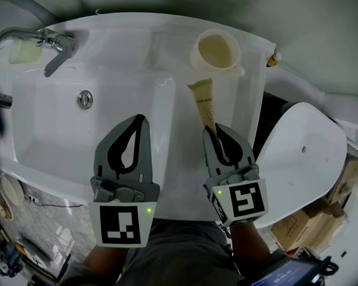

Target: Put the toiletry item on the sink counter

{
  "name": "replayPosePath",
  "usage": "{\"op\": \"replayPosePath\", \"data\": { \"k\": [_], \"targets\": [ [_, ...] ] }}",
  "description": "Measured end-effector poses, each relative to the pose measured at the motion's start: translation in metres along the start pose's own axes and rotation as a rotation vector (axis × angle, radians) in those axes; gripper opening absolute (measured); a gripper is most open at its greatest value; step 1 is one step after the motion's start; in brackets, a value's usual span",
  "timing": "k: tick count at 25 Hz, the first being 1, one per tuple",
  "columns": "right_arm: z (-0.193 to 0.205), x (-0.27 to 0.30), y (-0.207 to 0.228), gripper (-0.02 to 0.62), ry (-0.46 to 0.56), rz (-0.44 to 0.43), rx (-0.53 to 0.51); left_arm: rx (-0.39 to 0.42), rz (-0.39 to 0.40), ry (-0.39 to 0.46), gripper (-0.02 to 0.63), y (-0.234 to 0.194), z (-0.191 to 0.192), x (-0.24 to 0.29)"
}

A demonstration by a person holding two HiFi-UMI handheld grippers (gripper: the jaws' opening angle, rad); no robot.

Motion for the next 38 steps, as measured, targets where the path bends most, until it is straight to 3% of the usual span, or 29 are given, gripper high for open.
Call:
{"op": "replayPosePath", "data": {
  "k": [27,31,38],
  "targets": [
    [0.002,-0.002,-0.001,0.049,0.003,0.018,0.003,0.0,0.023,0.018,0.011,0.004,-0.003,0.003],
    [-0.005,-0.017,-0.003,0.049,0.04,0.029,-0.005,0.004,0.032,0.063,0.011,0.018,-0.012,-0.006],
    [-0.049,-0.069,-0.011,0.049,0.199,0.048,-0.039,0.025,0.061,0.157,0.011,0.052,-0.046,-0.04]
  ]
}}
Point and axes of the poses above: the fingertips, and each gripper's own axes: x forward along the fingers, y to its right, z out of its underside, the point moved 10 cm from there along -x, backward along the fingers, and after that the axes turned 4 degrees about -x, right-handed, at the moved point
